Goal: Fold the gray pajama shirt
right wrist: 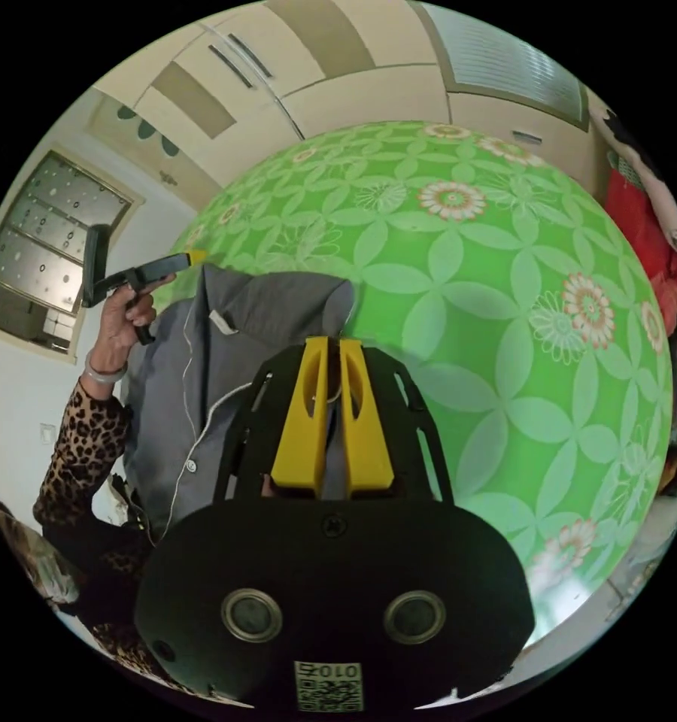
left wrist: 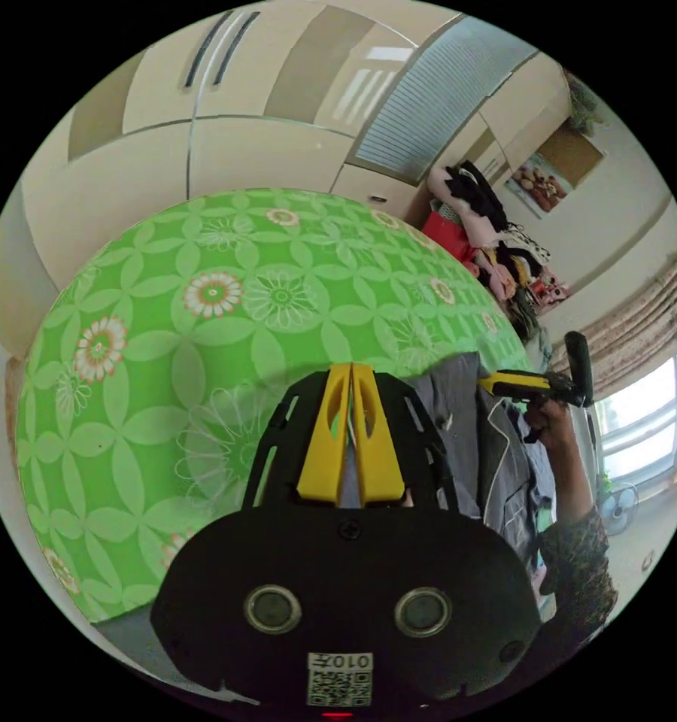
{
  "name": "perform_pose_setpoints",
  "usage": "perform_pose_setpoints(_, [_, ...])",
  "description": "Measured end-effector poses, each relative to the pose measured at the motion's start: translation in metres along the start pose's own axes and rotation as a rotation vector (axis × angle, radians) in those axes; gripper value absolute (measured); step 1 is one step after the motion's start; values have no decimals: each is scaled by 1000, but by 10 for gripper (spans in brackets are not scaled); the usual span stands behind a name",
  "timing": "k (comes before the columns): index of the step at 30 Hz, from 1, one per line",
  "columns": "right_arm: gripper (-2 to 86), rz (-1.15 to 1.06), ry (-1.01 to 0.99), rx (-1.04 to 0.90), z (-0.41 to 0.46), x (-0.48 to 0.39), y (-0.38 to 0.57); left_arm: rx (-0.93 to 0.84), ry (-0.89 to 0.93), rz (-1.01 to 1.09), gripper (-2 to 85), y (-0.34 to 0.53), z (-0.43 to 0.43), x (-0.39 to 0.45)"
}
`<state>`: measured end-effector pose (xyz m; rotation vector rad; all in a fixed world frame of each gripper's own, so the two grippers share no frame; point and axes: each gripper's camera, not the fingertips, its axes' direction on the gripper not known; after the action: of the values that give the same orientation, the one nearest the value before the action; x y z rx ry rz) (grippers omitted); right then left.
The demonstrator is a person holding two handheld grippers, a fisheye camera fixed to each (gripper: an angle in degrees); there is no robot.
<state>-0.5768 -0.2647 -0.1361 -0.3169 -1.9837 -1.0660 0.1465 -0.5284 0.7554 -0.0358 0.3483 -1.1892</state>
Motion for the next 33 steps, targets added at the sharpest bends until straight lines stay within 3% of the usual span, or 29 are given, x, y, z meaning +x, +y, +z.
perform_pose_setpoints(7, [52,14,-227,148,-56,31,61,-13,128,-18,-3,59,-28,-50])
perform_pose_setpoints(10, [38,-23,-214,129,-54,14,66,-17,171,-64,-2,79,-23,-65])
perform_pose_setpoints(13, [25,47,-146,52,-36,17,63,4,252,-59,-2,87,-22,-65])
perform_pose_setpoints(16, [22,156,-210,6,-21,45,71,-56,248,-84,-2,93,-10,-78])
perform_pose_setpoints(19, [23,211,-302,86,-35,64,93,-53,303,-173,-2,110,-12,-107])
perform_pose_setpoints(24, [26,182,-410,269,-102,78,170,105,366,-201,-2,166,-94,-157])
perform_pose_setpoints(28, [29,104,-561,342,-127,66,244,239,310,-175,-2,248,-181,-189])
perform_pose_setpoints(33, [38,-33,-626,296,-124,7,266,501,330,-314,-2,443,-278,-273])
